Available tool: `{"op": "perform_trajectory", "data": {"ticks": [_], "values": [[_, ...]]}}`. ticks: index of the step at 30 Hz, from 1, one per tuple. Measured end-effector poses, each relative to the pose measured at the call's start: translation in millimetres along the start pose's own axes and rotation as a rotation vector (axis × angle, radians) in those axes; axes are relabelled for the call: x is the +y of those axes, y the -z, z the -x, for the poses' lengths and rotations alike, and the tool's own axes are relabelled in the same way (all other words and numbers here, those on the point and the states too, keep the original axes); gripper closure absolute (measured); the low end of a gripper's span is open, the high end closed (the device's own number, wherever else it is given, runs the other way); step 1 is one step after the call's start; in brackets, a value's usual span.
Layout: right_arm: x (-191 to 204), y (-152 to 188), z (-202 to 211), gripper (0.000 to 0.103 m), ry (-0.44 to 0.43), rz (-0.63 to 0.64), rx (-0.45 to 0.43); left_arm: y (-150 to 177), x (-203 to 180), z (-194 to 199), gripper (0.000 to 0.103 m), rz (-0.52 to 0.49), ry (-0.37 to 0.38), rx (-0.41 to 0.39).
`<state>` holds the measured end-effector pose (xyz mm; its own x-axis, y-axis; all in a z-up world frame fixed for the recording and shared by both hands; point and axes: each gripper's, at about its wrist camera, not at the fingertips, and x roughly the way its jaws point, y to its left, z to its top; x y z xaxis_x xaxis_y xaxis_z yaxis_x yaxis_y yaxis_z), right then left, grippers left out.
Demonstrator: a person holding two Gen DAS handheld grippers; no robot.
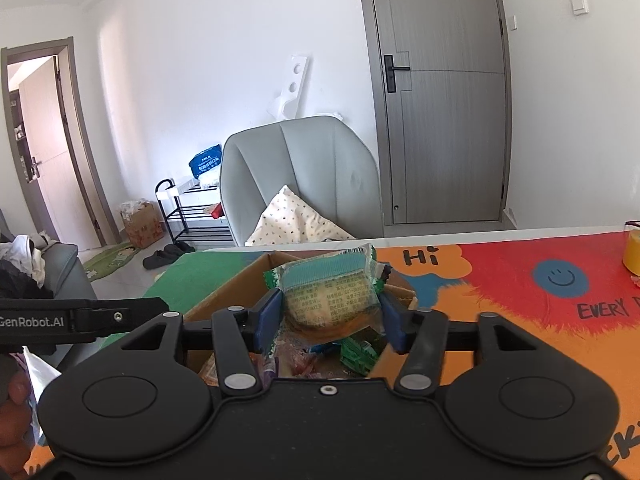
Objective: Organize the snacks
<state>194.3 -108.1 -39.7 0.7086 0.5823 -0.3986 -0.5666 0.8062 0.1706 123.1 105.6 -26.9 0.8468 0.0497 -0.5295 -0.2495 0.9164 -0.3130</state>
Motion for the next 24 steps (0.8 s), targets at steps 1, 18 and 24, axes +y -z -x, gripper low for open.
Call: {"op": "perform_trajectory", "data": {"ticks": [1, 18, 24], "values": [[0, 0, 1, 0.033, -0.003, -0.004, -0.001, 0, 1, 0, 0.042, 0.003, -0.006, -0.005], [-10, 14, 46, 0.020, 0.067, -0.079, -0.017, 13, -8, 25, 0.016, -0.013, -0.050, -0.057], [-12, 20, 69, 0.015, 0.065, -0.093, -0.028, 21, -17, 39, 0.011, -0.031, -0.053, -0.065]]}}
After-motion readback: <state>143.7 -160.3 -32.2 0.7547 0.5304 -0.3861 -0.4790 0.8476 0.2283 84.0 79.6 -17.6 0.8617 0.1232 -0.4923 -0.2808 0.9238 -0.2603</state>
